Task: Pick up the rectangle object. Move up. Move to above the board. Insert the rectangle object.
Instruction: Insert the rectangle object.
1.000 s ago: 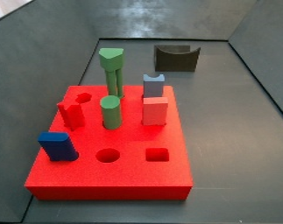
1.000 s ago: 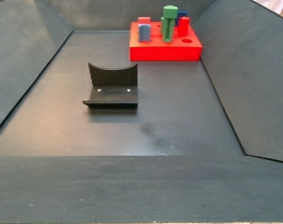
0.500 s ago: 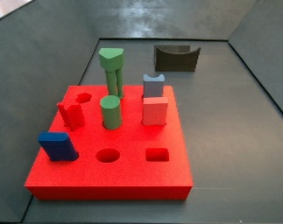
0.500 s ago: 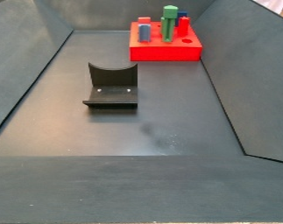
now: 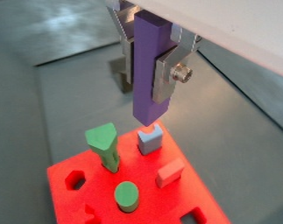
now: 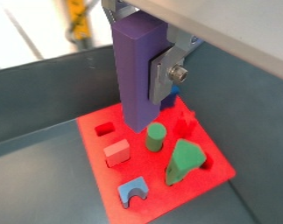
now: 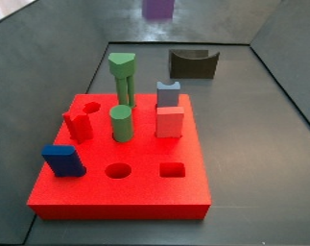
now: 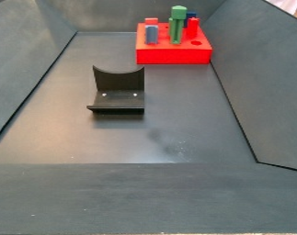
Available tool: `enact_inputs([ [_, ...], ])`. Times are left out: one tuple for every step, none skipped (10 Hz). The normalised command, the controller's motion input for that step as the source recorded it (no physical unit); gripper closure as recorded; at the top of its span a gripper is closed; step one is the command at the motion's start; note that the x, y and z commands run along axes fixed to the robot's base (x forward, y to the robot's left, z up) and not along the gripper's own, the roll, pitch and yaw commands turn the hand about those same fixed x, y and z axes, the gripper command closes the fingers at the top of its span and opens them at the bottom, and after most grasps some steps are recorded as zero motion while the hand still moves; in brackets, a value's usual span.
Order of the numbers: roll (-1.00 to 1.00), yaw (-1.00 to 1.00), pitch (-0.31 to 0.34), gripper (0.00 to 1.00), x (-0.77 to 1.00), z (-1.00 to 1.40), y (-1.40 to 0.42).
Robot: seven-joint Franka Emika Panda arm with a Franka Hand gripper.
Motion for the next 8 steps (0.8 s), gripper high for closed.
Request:
enact_inputs([
  [0.0, -0.11, 0.0, 1.0, 0.47, -0.32, -0.83],
  [0.0, -0.01, 0.0, 1.0, 0.5, -0.29, -0.96],
  [0.0, 0.0, 0.0, 1.0, 0.54, -0.34, -0.98],
  [0.0, 0.0, 0.0, 1.0, 0.54, -0.39, -0.99],
  [0.05, 0.0, 0.0, 1.0, 0.5, -0.48, -0.96],
  [0.13, -0.62, -0.033, 1.0, 0.01, -0.64, -0.63],
  [0.03, -1.0, 0.0, 1.0, 0.0, -0.64, -0.02],
  [0.02, -1.0, 0.0, 1.0, 0.0, -0.63, -0.02],
])
